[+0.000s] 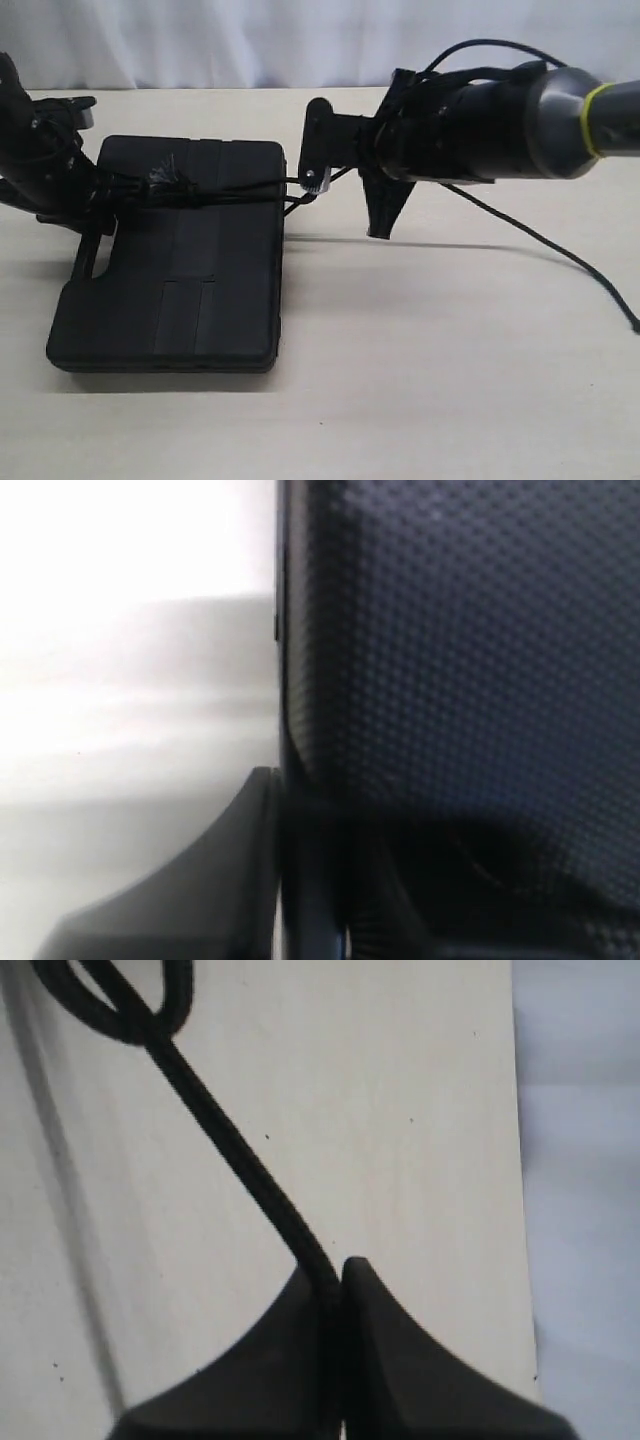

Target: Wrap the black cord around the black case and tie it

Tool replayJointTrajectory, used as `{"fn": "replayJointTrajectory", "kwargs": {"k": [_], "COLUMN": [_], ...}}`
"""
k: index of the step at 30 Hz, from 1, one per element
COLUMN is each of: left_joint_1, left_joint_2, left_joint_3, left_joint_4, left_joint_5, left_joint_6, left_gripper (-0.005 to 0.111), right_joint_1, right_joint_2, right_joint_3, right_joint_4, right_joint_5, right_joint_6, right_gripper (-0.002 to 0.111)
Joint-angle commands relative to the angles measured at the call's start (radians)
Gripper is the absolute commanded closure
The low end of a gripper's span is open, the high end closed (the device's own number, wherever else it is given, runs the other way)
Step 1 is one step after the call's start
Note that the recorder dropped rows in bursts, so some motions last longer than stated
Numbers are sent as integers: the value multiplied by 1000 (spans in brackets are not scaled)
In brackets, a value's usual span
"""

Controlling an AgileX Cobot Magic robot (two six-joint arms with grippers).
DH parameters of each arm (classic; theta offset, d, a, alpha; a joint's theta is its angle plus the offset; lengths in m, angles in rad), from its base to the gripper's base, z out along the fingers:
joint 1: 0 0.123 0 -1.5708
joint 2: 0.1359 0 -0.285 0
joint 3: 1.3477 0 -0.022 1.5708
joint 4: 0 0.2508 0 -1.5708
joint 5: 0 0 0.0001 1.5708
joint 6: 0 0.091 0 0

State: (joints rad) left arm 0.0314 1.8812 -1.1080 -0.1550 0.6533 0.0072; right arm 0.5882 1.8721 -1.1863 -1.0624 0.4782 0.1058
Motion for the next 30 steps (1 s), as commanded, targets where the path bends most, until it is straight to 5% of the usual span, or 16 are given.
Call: {"fn": "replayJointTrajectory", "kwargs": {"k": [1,12,20,30], "left_joint_1": [3,3,3,3], "left_joint_2": [-15,56,72,72], "left_joint_3": [2,1,1,1], "left_joint_4": [2,-76,-111,-135], "left_joint_5": [5,-41,-39,-47], "left_joint_6": [-7,-1,3,22], "left_gripper": [107,107,107,107], "right_joint_1": [-88,-310,-367,-161], "right_joint_2": [-47,-48,-13,-16], "right_joint_3": [-6,189,228,233], "right_joint_4": [91,105,108,27], "right_joint_5": [82,-70,-34,3], "right_joint_6": [-26,51,67,37], "right_gripper": [104,104,102,52]}}
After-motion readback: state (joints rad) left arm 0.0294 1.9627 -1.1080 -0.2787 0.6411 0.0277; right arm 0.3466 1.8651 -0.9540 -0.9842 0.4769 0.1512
